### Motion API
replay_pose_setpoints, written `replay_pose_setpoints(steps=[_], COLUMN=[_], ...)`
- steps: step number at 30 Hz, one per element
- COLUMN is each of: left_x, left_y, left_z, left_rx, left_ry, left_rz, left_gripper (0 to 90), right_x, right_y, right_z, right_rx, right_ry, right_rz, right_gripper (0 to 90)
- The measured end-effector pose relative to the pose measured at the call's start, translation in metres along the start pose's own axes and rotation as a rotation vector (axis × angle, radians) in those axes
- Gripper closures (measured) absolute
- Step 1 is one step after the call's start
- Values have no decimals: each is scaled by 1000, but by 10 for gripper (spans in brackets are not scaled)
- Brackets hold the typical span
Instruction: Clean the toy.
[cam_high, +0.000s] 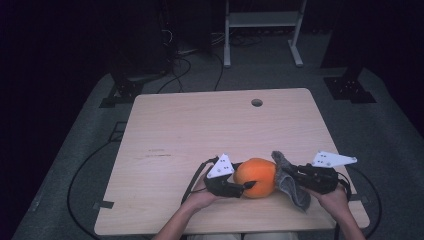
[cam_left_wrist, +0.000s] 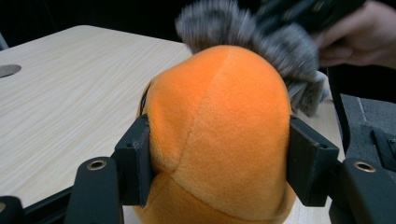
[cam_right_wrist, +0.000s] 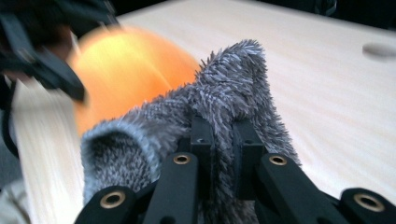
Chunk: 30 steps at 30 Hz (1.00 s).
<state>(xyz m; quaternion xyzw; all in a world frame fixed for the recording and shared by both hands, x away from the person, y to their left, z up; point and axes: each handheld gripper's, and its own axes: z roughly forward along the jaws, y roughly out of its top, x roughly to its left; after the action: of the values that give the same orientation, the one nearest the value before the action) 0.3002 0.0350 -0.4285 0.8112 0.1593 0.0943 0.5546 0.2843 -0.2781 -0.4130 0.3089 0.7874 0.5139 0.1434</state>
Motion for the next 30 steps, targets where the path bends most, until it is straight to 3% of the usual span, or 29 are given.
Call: replay_pose_setpoints(steps=[3, 5, 11, 13, 15, 17, 19, 21, 26, 30], left_x=[-2, -3, 0, 0, -1, -1, -3, -4, -5, 2], left_y=[1, 3, 5, 7, 9, 9, 11, 13, 8, 7], left_z=[1, -1, -7, -8, -9, -9, -11, -13, -6, -8], left_rx=[2, -1, -4, 6, 9, -2, 0, 5, 31, 11], left_ry=[3, 5, 12, 18, 28, 12, 8, 12, -1, -24], left_rz=[20, 22, 23, 34, 49, 40, 46, 56, 57, 32], left_gripper=[351, 350, 350, 350, 350, 349, 349, 346, 314, 181], right_x=[13, 16, 5, 9, 16, 25, 33, 33, 23, 20], right_y=[12, 12, -4, 3, 12, 21, 24, 21, 8, 3], right_z=[-2, 2, 11, 7, 1, -1, 4, 9, 19, 20], right_rx=[-54, -42, 27, -3, -63, -100, -85, -65, -18, -4], right_ry=[39, 34, 8, 6, 39, 79, 70, 63, 72, 75], right_rz=[-37, -56, -16, -25, -37, -55, -91, -96, -55, -41], right_gripper=[810, 809, 809, 809, 809, 809, 809, 809, 810, 810])
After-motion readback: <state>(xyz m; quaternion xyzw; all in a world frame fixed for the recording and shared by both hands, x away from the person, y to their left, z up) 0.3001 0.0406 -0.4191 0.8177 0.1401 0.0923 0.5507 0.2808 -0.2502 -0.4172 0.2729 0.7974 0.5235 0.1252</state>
